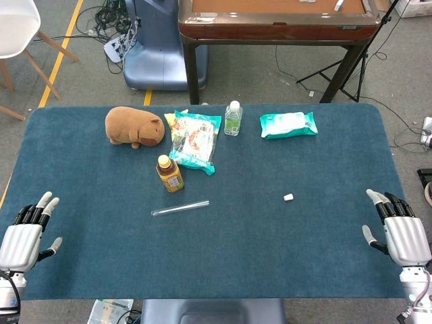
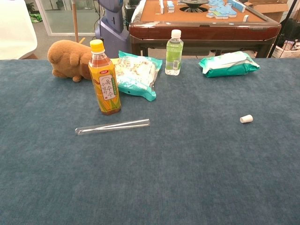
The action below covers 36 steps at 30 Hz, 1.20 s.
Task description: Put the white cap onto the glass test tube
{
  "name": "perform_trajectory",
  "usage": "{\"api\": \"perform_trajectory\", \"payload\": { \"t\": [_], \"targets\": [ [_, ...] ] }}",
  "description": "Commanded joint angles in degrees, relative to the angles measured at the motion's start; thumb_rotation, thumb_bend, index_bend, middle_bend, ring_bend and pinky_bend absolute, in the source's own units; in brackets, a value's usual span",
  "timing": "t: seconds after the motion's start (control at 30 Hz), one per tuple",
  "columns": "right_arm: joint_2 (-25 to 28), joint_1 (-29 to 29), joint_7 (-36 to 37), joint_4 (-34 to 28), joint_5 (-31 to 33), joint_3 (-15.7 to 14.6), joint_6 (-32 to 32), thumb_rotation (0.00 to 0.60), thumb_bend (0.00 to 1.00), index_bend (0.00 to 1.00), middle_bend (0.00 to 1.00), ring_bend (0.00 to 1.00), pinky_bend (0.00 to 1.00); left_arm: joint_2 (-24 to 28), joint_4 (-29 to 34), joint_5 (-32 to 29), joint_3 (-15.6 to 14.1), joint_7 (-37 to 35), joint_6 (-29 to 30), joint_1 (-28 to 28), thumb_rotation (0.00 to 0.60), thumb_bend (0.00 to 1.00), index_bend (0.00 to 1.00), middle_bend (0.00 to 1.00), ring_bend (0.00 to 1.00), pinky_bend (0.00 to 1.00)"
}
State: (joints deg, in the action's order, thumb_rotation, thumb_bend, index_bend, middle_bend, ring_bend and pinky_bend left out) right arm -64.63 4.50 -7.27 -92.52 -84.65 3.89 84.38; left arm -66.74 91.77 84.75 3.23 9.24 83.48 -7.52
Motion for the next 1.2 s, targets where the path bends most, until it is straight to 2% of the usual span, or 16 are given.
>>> {"api": "perform_trajectory", "payload": {
  "t": [0.03, 0.37, 0.57, 0.77, 0.87, 0.93, 1.03, 1.13, 1.2],
  "targets": [
    [-0.01, 0.04, 0.07, 0.03, 0.09, 0.08, -0.06, 0.6, 0.36, 0.11, 0.2, 0.13, 0.17, -0.02, 0.05, -0.03, 0.04, 0.03, -0.12, -0.11, 0.6, 0.25, 0.1, 0.05, 0.13, 0.1],
    [0.2, -0.05, 0.51, 0.27, 0.29, 0.13, -0.05, 0.6, 0.36, 0.11, 0.2, 0.13, 0.17, 0.09, 0.65, 0.35, -0.19, 0.07, -0.27, -0.32, 0.6, 0.25, 0.1, 0.06, 0.14, 0.1],
    [0.32, 1.09, -1.29, 0.1, 1.06, 0.83, -1.48, 0.6, 0.36, 0.11, 0.27, 0.21, 0.19, -0.03, 0.64, 0.42, -0.08, 0.16, -0.37, -0.59, 0.6, 0.25, 0.1, 0.07, 0.14, 0.1],
    [1.03, 4.09, -5.81, -1.68, 3.24, 2.19, -5.76, 0.6, 0.36, 0.11, 0.37, 0.37, 0.37, -0.39, 0.31, 0.23, -0.01, 0.09, -0.77, -0.89, 0.6, 0.25, 0.11, 0.07, 0.15, 0.1],
    [1.41, 6.24, -8.48, -2.9, 4.92, 2.88, -9.08, 0.6, 0.36, 0.11, 0.45, 0.51, 0.53, -0.54, 0.13, 0.19, 0.05, 0.07, -1.05, -1.13, 0.6, 0.25, 0.11, 0.07, 0.15, 0.1],
    [1.7, 7.81, -9.56, -3.76, 6.26, 3.15, -11.97, 0.6, 0.36, 0.11, 0.59, 0.69, 0.72, -0.62, -0.03, 0.2, 0.11, -0.03, -1.14, -1.27, 0.6, 0.25, 0.11, 0.07, 0.15, 0.1],
    [1.73, 11.14, -10.04, -4.32, 9.0, 3.59, -18.21, 0.6, 0.36, 0.11, 0.79, 0.87, 0.87, -0.74, -0.34, 0.17, 0.17, -0.32, -1.3, -1.46, 0.6, 0.25, 0.11, 0.07, 0.15, 0.1],
    [1.56, 14.13, -11.16, -4.58, 12.16, 3.74, -24.03, 0.6, 0.38, 0.11, 0.92, 0.98, 0.95, -0.8, -0.57, 0.19, 0.14, -0.49, -1.37, -1.53, 0.6, 0.25, 0.11, 0.07, 0.15, 0.1],
    [0.74, 16.33, -12.5, -4.08, 14.28, 3.79, -27.58, 0.6, 0.42, 0.11, 0.97, 1.0, 0.99, -0.79, -0.71, 0.07, 0.1, -0.59, -1.51, -1.56, 0.6, 0.25, 0.11, 0.07, 0.15, 0.1]
  ]
}}
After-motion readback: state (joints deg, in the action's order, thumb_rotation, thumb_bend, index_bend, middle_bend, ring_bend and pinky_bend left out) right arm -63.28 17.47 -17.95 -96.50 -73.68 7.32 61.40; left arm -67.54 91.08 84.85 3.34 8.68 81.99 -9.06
